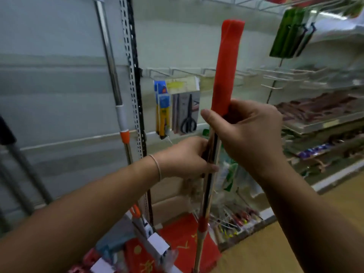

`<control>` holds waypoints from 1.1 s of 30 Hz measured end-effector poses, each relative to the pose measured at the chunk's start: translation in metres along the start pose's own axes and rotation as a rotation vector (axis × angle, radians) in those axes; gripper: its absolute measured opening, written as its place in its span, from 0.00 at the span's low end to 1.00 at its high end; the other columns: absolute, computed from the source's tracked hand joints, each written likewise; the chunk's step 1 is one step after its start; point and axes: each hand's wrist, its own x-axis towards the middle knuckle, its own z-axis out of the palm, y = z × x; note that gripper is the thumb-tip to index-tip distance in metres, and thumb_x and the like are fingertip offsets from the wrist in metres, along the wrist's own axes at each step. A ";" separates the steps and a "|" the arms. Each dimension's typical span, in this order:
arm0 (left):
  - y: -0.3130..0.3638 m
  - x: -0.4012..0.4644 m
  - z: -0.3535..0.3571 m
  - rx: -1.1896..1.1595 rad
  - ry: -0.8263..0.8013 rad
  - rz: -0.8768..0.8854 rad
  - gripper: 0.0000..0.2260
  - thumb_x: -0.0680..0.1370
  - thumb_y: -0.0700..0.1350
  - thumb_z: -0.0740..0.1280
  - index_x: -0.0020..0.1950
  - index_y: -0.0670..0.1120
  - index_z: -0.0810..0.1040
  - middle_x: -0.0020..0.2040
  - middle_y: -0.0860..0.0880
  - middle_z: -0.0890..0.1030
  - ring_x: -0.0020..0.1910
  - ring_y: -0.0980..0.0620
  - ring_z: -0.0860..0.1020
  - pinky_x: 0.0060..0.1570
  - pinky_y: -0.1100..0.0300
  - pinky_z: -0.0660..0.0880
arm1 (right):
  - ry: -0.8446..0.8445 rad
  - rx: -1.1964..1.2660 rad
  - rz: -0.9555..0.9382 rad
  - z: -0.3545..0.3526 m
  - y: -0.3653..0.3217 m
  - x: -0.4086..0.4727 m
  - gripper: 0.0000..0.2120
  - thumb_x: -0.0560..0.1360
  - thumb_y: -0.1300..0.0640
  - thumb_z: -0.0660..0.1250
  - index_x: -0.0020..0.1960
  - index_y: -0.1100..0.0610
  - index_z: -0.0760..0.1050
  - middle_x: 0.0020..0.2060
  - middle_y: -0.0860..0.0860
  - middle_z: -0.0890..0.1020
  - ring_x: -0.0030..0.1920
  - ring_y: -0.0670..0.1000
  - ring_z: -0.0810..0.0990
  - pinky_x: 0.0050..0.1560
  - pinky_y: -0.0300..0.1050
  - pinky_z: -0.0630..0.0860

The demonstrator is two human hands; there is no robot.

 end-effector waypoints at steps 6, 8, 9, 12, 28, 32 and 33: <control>0.007 -0.010 -0.035 -0.094 0.060 -0.124 0.07 0.76 0.45 0.71 0.52 0.44 0.80 0.48 0.43 0.84 0.48 0.45 0.84 0.52 0.46 0.81 | -0.036 0.056 -0.075 0.021 -0.011 0.035 0.12 0.72 0.44 0.73 0.44 0.53 0.85 0.33 0.44 0.84 0.32 0.43 0.81 0.34 0.41 0.76; 0.009 -0.015 -0.045 -0.133 0.084 -0.152 0.08 0.78 0.42 0.70 0.54 0.41 0.79 0.51 0.41 0.83 0.51 0.44 0.83 0.52 0.47 0.82 | -0.040 0.077 -0.092 0.029 -0.016 0.044 0.13 0.71 0.44 0.73 0.42 0.54 0.85 0.31 0.45 0.83 0.31 0.45 0.81 0.35 0.45 0.77; 0.010 -0.018 -0.049 -0.143 0.097 -0.156 0.08 0.78 0.42 0.69 0.55 0.41 0.79 0.51 0.41 0.82 0.51 0.44 0.83 0.52 0.47 0.82 | -0.037 0.082 -0.103 0.034 -0.018 0.049 0.13 0.71 0.44 0.73 0.40 0.54 0.84 0.30 0.46 0.83 0.31 0.47 0.80 0.34 0.47 0.77; 0.013 -0.026 -0.067 -0.154 0.134 -0.146 0.03 0.78 0.45 0.69 0.50 0.47 0.79 0.46 0.47 0.81 0.47 0.48 0.83 0.51 0.48 0.82 | -0.045 0.109 -0.141 0.044 -0.029 0.064 0.15 0.72 0.45 0.73 0.36 0.56 0.81 0.25 0.49 0.79 0.27 0.50 0.77 0.31 0.48 0.74; 0.036 -0.059 -0.166 -0.125 0.463 -0.105 0.13 0.77 0.49 0.70 0.49 0.38 0.81 0.44 0.37 0.83 0.40 0.45 0.84 0.43 0.54 0.83 | -0.195 0.311 -0.125 0.095 -0.102 0.138 0.12 0.77 0.51 0.67 0.40 0.59 0.80 0.33 0.56 0.83 0.36 0.58 0.82 0.41 0.57 0.79; 0.035 -0.063 -0.181 -0.115 0.486 -0.102 0.08 0.78 0.45 0.69 0.46 0.40 0.80 0.40 0.38 0.77 0.38 0.43 0.81 0.41 0.52 0.83 | -0.173 0.297 -0.149 0.108 -0.115 0.148 0.11 0.77 0.52 0.66 0.43 0.58 0.81 0.35 0.55 0.83 0.38 0.57 0.82 0.43 0.57 0.79; 0.035 -0.063 -0.184 -0.120 0.486 -0.105 0.07 0.78 0.44 0.69 0.45 0.41 0.80 0.39 0.39 0.76 0.38 0.43 0.81 0.42 0.51 0.83 | -0.171 0.292 -0.157 0.112 -0.117 0.150 0.11 0.77 0.52 0.66 0.42 0.58 0.80 0.34 0.54 0.83 0.38 0.57 0.81 0.43 0.57 0.79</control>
